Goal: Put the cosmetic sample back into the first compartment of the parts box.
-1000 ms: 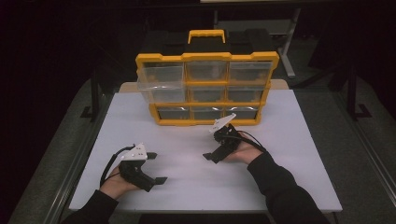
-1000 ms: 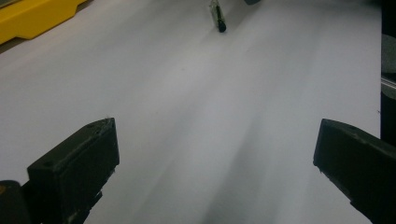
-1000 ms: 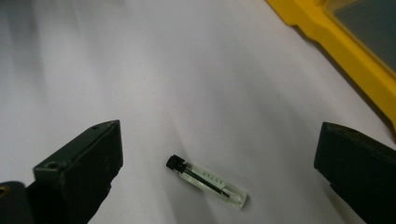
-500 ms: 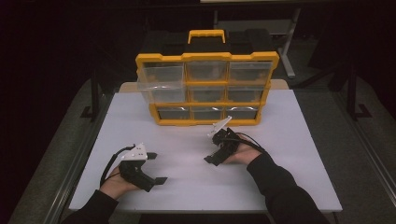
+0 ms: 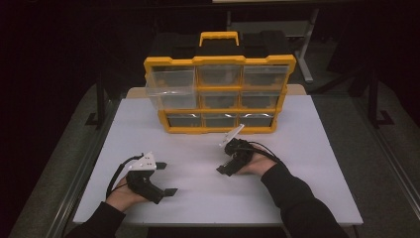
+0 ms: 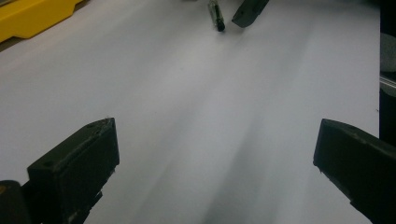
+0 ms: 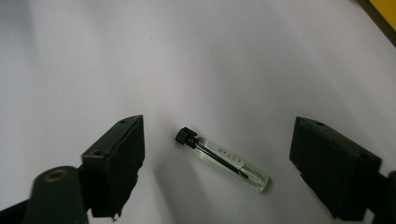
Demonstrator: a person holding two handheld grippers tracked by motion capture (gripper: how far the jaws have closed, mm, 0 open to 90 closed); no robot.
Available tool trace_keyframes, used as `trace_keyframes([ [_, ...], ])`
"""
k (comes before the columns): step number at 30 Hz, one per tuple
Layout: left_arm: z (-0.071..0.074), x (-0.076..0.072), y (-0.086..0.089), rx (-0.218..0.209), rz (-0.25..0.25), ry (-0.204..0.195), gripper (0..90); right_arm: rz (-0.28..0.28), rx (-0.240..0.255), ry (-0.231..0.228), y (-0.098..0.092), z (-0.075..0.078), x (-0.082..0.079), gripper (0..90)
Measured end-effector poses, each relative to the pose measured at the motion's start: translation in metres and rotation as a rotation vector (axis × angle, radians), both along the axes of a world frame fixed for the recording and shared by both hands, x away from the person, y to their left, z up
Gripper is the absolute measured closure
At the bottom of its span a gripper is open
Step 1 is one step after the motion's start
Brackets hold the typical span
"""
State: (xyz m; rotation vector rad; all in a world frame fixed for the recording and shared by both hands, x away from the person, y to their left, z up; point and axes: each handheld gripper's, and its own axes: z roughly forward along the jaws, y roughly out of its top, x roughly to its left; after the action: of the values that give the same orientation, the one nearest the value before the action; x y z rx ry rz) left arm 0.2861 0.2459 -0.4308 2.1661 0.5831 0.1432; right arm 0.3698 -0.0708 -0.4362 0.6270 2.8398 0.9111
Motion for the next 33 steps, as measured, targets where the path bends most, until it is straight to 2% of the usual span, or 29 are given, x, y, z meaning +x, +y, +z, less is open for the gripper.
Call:
trace_keyframes([
  [20,0.0000,-0.0003,-0.0002,0.000,-0.001,0.001,0.0,0.014,-0.015,0.010,-0.0025,0.0011,-0.0012,52.3],
  [33,0.0000,-0.0004,-0.0003,0.001,-0.003,0.002,0.0,0.029,-0.023,0.019,-0.0025,-0.0006,-0.0015,61.8],
])
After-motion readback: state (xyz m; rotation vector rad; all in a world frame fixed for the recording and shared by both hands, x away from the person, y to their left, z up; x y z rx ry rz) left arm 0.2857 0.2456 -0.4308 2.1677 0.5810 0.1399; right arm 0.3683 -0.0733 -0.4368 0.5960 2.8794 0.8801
